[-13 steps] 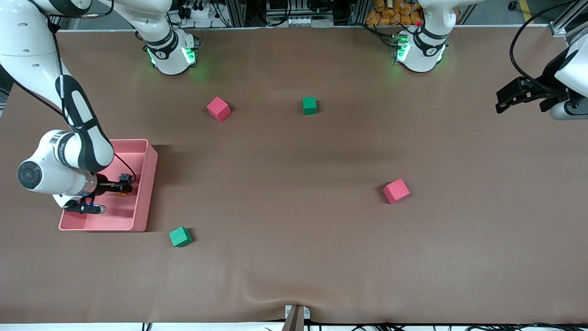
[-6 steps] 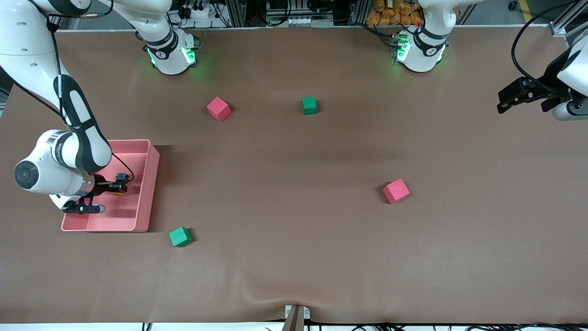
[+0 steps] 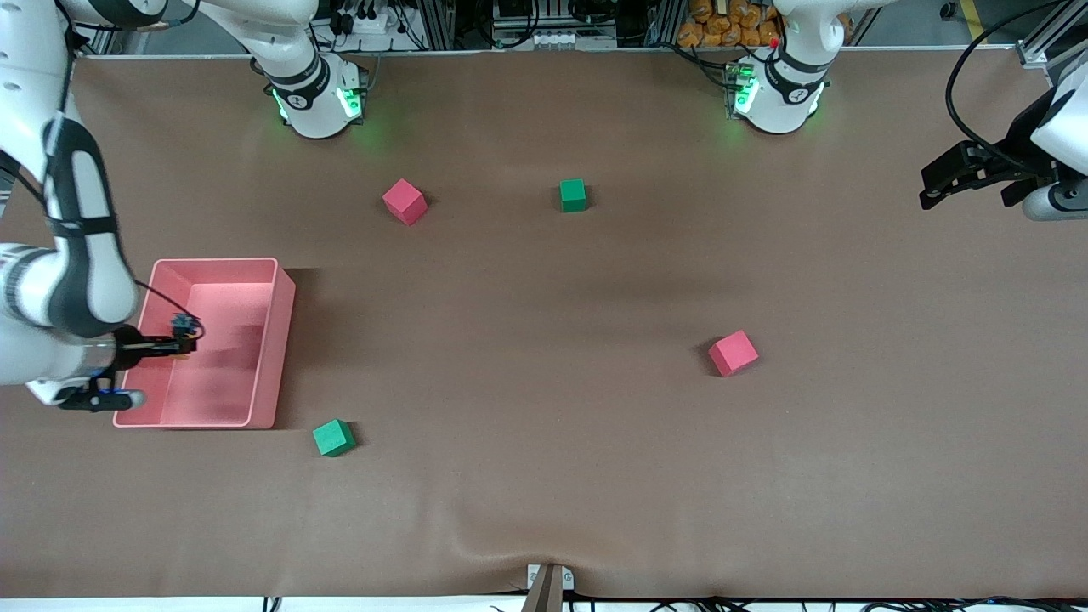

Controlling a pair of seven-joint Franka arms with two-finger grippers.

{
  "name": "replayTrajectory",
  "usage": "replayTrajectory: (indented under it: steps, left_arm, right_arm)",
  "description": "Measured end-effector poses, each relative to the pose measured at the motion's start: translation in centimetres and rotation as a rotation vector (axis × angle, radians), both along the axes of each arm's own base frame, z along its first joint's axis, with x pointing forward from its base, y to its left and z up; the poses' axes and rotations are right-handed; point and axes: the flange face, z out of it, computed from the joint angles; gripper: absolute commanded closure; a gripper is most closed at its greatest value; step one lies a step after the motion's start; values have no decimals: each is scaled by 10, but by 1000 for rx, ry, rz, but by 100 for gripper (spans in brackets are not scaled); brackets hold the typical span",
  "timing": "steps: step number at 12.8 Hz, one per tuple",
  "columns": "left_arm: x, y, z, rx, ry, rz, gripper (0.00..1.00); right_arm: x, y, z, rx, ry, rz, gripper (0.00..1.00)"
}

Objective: Place and upright button with both arms
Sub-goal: 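Close the right gripper on the button body and lift it, then carry the button with the right gripper to the table middle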

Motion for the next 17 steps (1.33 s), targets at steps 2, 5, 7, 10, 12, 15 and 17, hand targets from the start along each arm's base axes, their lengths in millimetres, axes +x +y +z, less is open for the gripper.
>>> replayTrajectory:
  steps: [2, 5, 7, 10, 12, 15, 17]
  left_arm:
    - [0, 2, 0, 0, 0, 4, 0]
    - [0, 3, 0, 0, 0, 6, 0]
    - [0, 5, 0, 0, 1, 8, 0]
    - [1, 8, 0, 0, 1, 15, 0]
    - [1, 8, 0, 0, 1, 15, 0]
    - [1, 9, -1, 0, 2, 16, 0]
    - [3, 9, -5, -1, 10, 16, 0]
  right_arm:
    - [16, 48, 45, -18, 20, -32, 100]
    - [31, 195, 82, 12, -8, -109, 100]
    - [29, 287, 88, 80, -39, -170, 100]
    - [10, 442, 58, 109, -146, -228, 100]
    - [-20, 539, 6, 141, -204, -191, 100]
    - [-69, 622, -72, 145, -241, -98, 100]
    - [-91, 646, -100, 118, -249, -32, 100]
